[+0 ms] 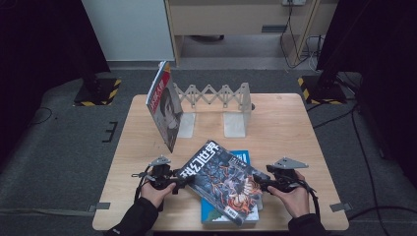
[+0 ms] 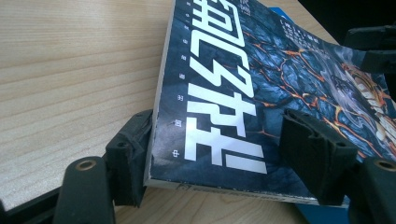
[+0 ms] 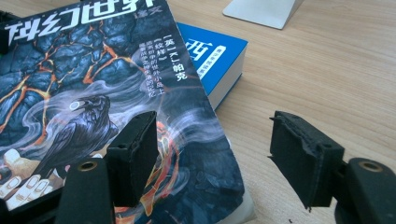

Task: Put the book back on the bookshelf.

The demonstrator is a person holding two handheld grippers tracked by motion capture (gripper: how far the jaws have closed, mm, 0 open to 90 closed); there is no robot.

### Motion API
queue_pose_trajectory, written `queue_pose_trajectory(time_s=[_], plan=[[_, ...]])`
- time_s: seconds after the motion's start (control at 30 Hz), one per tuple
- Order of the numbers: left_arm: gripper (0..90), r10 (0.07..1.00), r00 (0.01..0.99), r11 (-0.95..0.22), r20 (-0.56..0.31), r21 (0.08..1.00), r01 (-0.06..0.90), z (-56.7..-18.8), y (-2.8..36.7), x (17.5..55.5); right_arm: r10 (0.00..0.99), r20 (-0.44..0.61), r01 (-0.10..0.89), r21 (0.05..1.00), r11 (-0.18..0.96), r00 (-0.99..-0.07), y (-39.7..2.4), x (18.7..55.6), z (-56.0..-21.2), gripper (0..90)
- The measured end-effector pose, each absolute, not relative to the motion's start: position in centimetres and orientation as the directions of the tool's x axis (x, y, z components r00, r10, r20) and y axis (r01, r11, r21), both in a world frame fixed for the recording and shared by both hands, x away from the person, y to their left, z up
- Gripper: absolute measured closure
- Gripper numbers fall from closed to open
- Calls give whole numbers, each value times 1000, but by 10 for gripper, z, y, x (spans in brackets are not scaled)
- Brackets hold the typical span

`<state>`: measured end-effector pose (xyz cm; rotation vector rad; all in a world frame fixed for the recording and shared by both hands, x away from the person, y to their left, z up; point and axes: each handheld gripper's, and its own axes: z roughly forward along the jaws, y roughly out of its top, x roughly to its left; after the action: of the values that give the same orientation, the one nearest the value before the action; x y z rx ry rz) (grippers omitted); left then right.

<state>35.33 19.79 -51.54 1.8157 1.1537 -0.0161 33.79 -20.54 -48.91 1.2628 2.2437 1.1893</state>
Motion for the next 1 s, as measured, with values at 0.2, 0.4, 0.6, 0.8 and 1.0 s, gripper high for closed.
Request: queue_pose_trajectory(time_s=[0.2,0.4,0.6,0.8,1.0], plan=[[263,707,553,-108,-441,706,700,-514,198,348,815,131,575,772,273,-564,-205,337,-491,315],[228,685,541,-88,-489,682,726,-519,198,350,815,135,575,772,270,-564,-203,338,-493,311],[264,670,530,-73,-520,664,744,-518,201,352,816,137,574,775,265,-561,-202,338,-495,309],[406,643,537,4,-546,704,710,-502,207,349,821,142,573,780,251,-554,-203,338,-496,312],[392,639,535,13,-552,703,711,-500,205,349,821,144,573,781,249,-553,-204,338,-497,312]])
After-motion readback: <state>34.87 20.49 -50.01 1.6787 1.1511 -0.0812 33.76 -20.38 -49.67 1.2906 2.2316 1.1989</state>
